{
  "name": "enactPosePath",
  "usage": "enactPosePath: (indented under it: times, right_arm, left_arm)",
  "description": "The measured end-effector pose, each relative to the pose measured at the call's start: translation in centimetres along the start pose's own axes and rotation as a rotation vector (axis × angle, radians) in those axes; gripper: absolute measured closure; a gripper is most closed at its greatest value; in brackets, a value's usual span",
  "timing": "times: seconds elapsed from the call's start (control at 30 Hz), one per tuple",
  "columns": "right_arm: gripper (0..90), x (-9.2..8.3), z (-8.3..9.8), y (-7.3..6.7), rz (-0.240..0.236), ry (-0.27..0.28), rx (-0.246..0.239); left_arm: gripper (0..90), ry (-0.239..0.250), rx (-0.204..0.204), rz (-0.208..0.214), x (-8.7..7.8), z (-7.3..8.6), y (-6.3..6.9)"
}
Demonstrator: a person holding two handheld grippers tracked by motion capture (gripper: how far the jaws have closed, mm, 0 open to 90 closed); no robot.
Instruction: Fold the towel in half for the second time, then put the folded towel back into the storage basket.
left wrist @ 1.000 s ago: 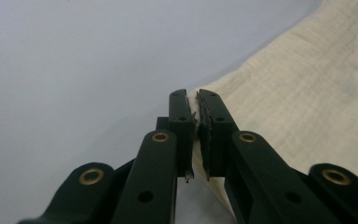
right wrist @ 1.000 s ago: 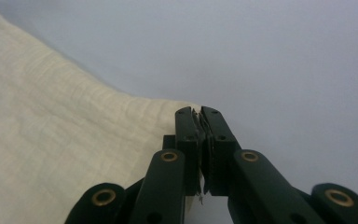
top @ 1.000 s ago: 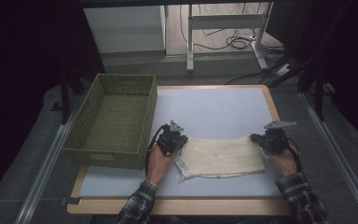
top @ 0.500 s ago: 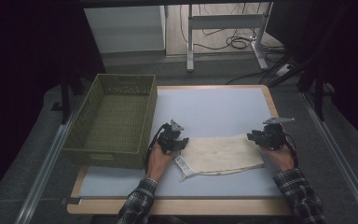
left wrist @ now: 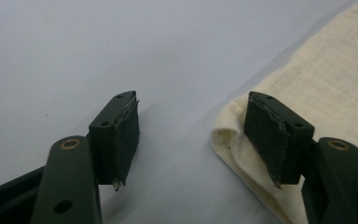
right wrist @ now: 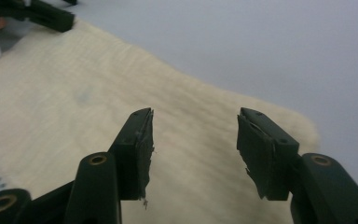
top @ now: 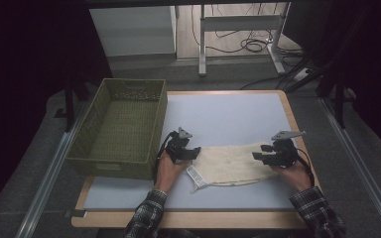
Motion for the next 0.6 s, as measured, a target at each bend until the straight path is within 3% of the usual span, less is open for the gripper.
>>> enactPosePath:
  times: [0.17, 0.2, 0.37, 0.4, 0.5, 0.53, 0.57, 0.6]
  right_arm:
    - [41.8, 0.5, 0.6, -2.6, -0.046, -0.025, -0.033]
    - [41.8, 0.5, 0.6, -2.6, -0.046, -0.025, -0.033]
    - [40.2, 1.3, 1.0, -5.6, -0.103, -0.034, -0.081]
    - [40.2, 1.3, 1.0, -5.6, -0.103, -0.034, -0.081]
    - [40.1, 2.2, 1.0, -7.8, -0.149, -0.044, -0.112]
    - [40.1, 2.2, 1.0, -7.8, -0.149, -0.044, -0.112]
    - [40.1, 2.6, 1.0, -8.9, -0.164, -0.051, -0.138]
    - [40.1, 2.6, 1.0, -8.9, -0.164, -0.051, -0.138]
  left_arm:
    - [35.6, 0.001, -0.007, 0.005, 0.0, 0.0, -0.1]
    - [35.6, 0.001, -0.007, 0.005, 0.0, 0.0, -0.1]
    - [35.7, 0.001, -0.007, 0.005, 0.0, 0.0, -0.1]
    - [35.7, 0.001, -0.007, 0.005, 0.0, 0.0, -0.1]
    - [35.7, 0.001, -0.008, 0.005, 0.0, 0.0, -0.1]
    - [35.7, 0.0, -0.007, 0.005, 0.0, 0.0, -0.1]
    - [35.7, 0.001, -0.008, 0.005, 0.0, 0.0, -0.1]
    - [35.7, 0.001, -0.008, 0.005, 0.0, 0.0, -0.1]
Point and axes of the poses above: each handheld gripper's, and its own axes: x roughly forward along the jaws, z roughly out of its underside, y roughly to its right, the point moved 3 cm from there along x, roughly forward along the jaws, and after that the axes turned 3 degrees about x, right-handed, at the moved point
